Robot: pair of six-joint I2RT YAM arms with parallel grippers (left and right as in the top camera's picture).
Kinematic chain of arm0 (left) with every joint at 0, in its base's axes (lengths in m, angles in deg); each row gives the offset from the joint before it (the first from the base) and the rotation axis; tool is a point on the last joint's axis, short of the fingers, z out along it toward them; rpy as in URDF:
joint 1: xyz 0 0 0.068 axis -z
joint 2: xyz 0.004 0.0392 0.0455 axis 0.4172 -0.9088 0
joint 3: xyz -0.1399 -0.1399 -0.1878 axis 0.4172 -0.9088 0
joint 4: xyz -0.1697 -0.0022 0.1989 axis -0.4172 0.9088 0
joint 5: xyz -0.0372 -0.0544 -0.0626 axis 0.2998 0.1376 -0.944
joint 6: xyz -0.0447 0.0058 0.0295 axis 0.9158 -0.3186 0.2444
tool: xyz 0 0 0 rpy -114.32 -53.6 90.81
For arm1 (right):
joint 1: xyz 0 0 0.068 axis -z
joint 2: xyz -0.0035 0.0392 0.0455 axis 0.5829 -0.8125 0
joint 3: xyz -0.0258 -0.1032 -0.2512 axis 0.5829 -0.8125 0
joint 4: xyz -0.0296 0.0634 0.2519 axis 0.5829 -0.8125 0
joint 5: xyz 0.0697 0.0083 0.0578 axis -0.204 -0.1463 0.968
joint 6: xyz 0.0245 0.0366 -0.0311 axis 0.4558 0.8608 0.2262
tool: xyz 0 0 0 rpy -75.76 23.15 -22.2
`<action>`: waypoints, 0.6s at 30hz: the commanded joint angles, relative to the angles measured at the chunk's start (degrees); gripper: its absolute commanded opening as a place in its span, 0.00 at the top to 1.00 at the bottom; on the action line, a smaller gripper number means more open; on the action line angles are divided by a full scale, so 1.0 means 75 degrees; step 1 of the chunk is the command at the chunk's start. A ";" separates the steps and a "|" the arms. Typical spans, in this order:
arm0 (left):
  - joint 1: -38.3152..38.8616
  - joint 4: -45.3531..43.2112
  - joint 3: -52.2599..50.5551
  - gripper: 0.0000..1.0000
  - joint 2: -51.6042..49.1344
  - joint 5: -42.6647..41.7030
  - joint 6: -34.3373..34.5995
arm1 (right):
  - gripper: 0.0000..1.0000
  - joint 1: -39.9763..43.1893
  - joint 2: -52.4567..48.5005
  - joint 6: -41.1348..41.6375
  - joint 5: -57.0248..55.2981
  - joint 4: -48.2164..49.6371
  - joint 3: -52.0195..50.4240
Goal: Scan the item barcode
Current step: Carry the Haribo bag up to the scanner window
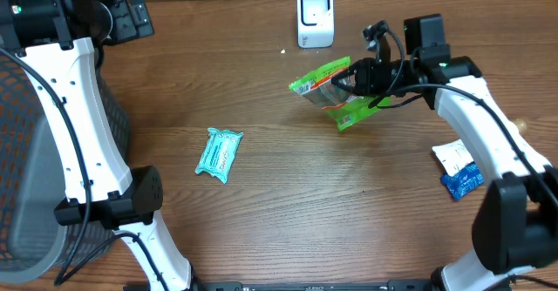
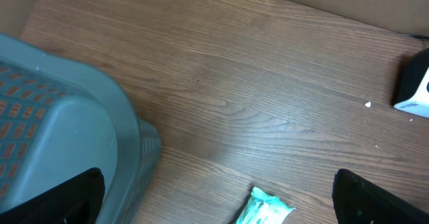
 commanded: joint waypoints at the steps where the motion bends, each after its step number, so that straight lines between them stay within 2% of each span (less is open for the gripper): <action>1: -0.0026 -0.0012 -0.0012 0.00 -0.0070 -0.0038 -0.0146 | 0.96 0.0032 0.0321 -0.0044 0.0262 0.0020 0.0221; 6: -0.0026 -0.0012 -0.0012 0.00 -0.0070 -0.0038 -0.0146 | 0.96 0.0073 0.0513 0.0574 0.0513 0.0224 0.0475; 13: -0.0026 -0.0012 -0.0012 0.00 -0.0070 -0.0038 -0.0146 | 0.96 0.0087 0.0522 0.0580 0.0323 0.0198 0.0950; 15: -0.0026 -0.0012 -0.0012 0.00 -0.0070 -0.0038 -0.0146 | 0.96 0.0058 0.0522 0.0842 -0.0711 -0.0064 0.1116; 16: -0.0026 -0.0012 -0.0012 0.00 -0.0070 -0.0038 -0.0146 | 0.96 0.0017 0.0519 0.0982 -0.1912 -0.0568 0.1384; 18: -0.0026 -0.0012 -0.0012 0.00 -0.0070 -0.0038 -0.0143 | 0.96 -0.0020 0.0519 0.0976 -0.2935 -0.1215 0.1781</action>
